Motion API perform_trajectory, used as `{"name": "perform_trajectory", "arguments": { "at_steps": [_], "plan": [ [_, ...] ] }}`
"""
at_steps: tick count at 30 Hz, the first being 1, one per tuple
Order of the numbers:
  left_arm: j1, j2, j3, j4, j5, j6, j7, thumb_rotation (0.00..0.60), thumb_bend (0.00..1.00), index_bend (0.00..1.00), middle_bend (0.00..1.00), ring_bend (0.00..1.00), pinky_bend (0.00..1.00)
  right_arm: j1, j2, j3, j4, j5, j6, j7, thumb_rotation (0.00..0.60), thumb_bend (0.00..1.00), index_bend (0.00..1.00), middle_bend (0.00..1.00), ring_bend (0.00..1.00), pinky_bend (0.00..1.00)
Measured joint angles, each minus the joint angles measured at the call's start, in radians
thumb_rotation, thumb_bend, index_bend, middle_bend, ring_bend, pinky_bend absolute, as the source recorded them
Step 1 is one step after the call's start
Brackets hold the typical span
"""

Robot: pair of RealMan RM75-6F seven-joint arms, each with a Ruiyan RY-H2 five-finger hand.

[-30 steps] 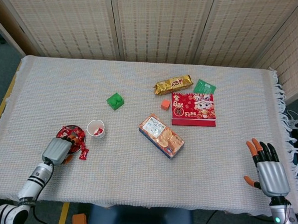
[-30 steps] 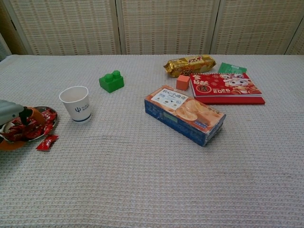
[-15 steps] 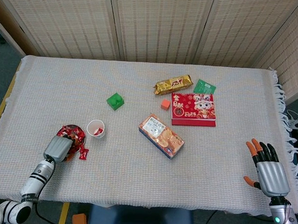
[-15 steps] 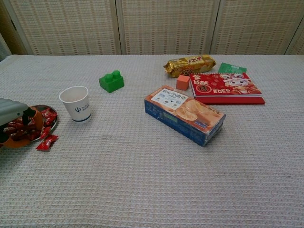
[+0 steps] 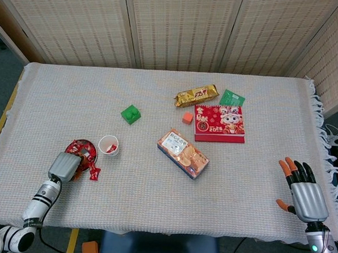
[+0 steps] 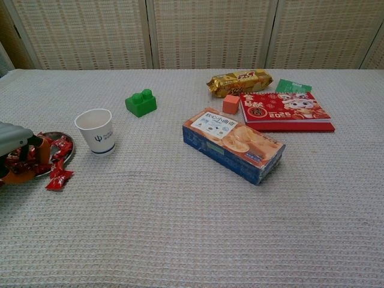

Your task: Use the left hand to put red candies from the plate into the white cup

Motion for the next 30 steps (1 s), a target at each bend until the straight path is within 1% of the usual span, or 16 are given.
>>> {"name": "perform_trajectory", "arguments": {
  "at_steps": [7,11,24,30],
  "plan": [
    [0.004,0.001,0.0,-0.004,-0.009,0.005,0.017,0.6,0.58,0.6,0.57,0.54,1.0,0.0,0.004,-0.003,-0.002,-0.004,-0.001,0.006,0.6,0.02,0.0,0.0,0.0,0.0],
    [0.006,0.001,-0.001,-0.005,-0.01,0.012,0.021,0.6,0.63,0.64,0.61,0.57,1.0,0.0,0.004,-0.003,-0.002,-0.005,-0.002,0.007,0.6,0.02,0.0,0.0,0.0,0.0],
    [0.008,-0.003,-0.003,0.015,0.015,0.031,-0.005,0.6,0.63,0.71,0.67,0.6,1.0,0.0,0.004,-0.004,-0.003,-0.005,0.0,0.006,0.6,0.02,0.0,0.0,0.0,0.0],
    [0.01,0.011,-0.011,0.002,0.032,0.058,-0.017,0.6,0.63,0.72,0.68,0.61,1.0,-0.001,0.005,-0.003,-0.002,-0.005,0.001,0.007,0.6,0.02,0.0,0.0,0.0,0.0]
  ]
}}
